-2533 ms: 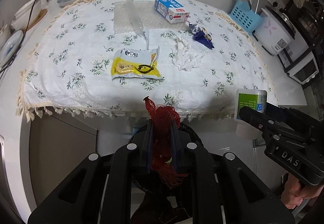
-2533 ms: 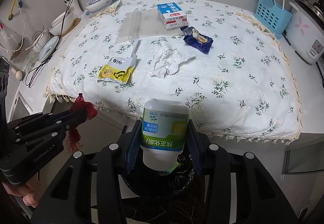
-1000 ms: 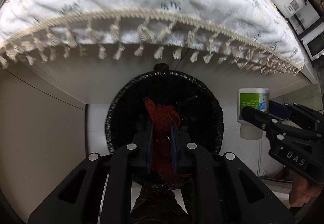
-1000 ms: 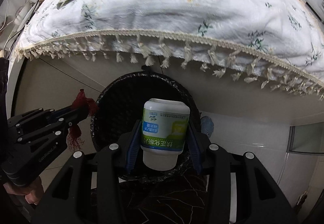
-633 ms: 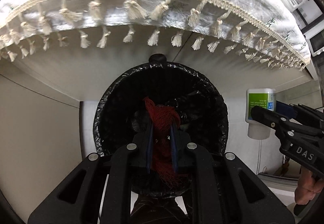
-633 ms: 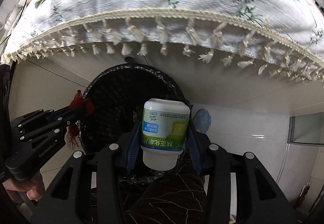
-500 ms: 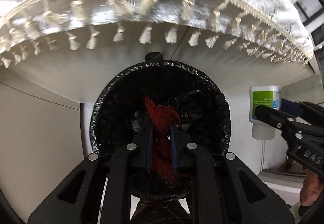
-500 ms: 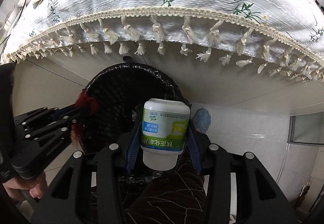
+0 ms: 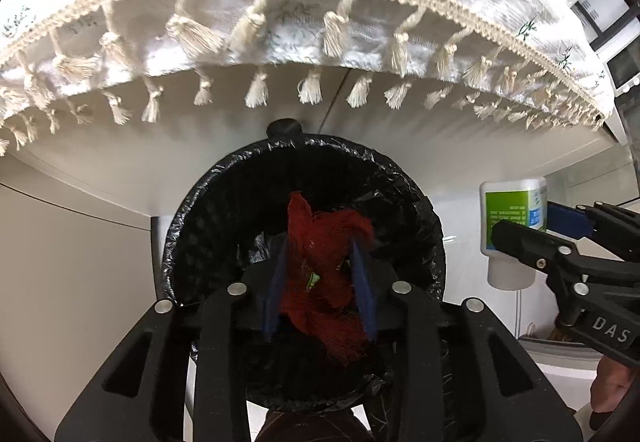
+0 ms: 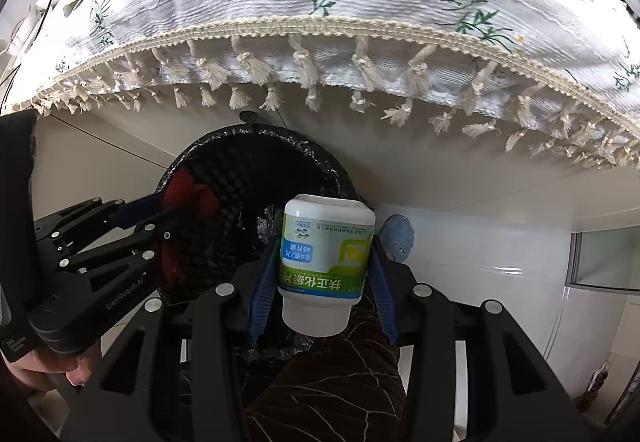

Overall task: Collect trash
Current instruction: 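Lower both tools over the black bin and open them to drop the items, then raise both tools from the bin back over the tablecloth, then grasp the clear plastic tube with the left tool while the right tool grasps the milk carton, then lift the clear tube and milk carton and carry them toward the black bin, then lower the left tool over the bin and open it to drop the clear tube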

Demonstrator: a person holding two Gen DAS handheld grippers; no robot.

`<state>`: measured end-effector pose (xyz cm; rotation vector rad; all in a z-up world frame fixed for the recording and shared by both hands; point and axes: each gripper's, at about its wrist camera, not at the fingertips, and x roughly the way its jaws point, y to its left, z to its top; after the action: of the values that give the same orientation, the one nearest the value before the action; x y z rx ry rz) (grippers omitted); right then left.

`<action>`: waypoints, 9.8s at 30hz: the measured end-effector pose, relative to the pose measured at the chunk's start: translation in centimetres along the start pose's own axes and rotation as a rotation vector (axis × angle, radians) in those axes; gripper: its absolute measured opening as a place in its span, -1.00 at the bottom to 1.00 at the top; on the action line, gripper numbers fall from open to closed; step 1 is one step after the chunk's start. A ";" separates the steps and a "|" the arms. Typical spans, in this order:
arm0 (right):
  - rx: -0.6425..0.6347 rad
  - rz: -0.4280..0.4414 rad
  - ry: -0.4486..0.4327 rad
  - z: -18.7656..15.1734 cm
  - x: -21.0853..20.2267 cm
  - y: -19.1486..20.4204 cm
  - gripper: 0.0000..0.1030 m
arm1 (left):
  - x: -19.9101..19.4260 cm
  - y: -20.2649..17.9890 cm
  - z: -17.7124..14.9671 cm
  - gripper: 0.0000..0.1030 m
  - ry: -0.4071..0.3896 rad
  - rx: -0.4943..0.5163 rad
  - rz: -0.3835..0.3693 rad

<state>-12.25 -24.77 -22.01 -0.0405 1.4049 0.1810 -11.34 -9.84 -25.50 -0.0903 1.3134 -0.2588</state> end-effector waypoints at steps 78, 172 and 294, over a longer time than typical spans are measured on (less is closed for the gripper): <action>-0.109 -0.042 -0.288 8.7 -15.8 5.1 0.74 | -19.0 4.8 4.7 0.88 -0.192 -0.135 0.121; -0.182 0.075 -0.159 38.3 -10.2 4.3 0.19 | -15.6 11.0 30.3 -0.53 -0.185 -0.374 0.338; -0.109 0.026 -0.110 2.3 -5.5 4.9 0.19 | -10.6 3.0 -0.7 -0.53 -0.047 -0.112 0.060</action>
<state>-11.56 -20.15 -15.80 -0.1008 1.2859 0.2778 -14.11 -4.37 -16.27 -0.1513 1.2818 -0.1313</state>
